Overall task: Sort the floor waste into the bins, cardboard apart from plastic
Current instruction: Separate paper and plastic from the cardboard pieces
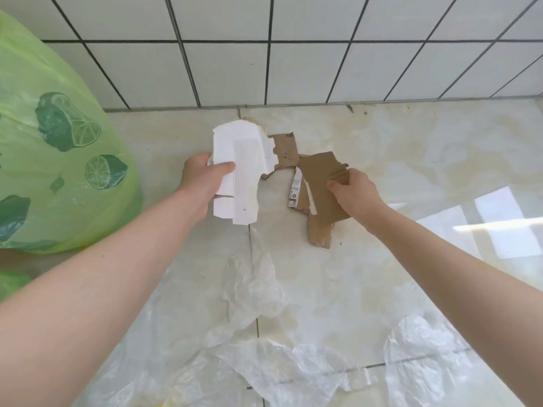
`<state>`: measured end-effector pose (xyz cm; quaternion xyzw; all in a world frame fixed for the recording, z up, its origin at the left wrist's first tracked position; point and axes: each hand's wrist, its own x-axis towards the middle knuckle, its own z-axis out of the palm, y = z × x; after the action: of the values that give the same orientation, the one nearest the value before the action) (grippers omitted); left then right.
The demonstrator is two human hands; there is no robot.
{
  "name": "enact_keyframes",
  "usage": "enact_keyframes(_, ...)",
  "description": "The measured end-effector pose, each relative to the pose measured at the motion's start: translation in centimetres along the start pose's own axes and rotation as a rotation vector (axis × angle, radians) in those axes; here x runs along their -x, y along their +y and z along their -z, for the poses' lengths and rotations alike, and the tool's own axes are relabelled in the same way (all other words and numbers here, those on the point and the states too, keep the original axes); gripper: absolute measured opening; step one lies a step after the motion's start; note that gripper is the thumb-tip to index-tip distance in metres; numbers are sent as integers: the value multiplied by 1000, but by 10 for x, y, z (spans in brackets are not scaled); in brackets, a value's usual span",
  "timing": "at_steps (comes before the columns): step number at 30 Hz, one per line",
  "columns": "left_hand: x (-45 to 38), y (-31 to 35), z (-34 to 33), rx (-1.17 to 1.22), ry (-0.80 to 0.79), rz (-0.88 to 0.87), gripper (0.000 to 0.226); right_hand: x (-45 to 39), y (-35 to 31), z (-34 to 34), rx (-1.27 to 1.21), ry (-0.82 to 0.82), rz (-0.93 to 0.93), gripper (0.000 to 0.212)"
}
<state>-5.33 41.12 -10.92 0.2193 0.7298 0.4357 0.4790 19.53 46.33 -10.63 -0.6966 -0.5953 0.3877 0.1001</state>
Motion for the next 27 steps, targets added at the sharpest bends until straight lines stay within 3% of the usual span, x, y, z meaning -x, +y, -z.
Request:
enact_keyframes(3, -8, 10, -29, -19, -6, -61, 10, -13, 3, -2, -287, 23, -130, 20)
enact_keyframes(6, -15, 20, -49, -169, -6, -151, 13, -20, 0, -4, -312, 43, -114, 15)
enact_keyframes(9, -34, 23, -46, -306, 31, -191, 29, -31, -13, -1, -291, 12, -68, 14)
enact_keyframes(12, -63, 21, -26, -329, 133, -122, 58, -46, -33, 2, -333, 14, -66, 22)
enact_keyframes(14, -84, 17, -11, -267, 168, -54, 66, -55, -46, 1, -345, 7, -68, 10)
enact_keyframes(17, -91, 25, -3, -179, 134, 7, 59, -69, -61, -7, -347, -10, -71, 4)
enact_keyframes(21, -78, 39, -14, -166, 117, -36, 24, -80, -67, -23, -369, -106, -122, 30)
enact_keyframes(27, -85, 32, -27, -199, 124, -50, 11, -86, -76, -38, -94, -96, -20, 30)
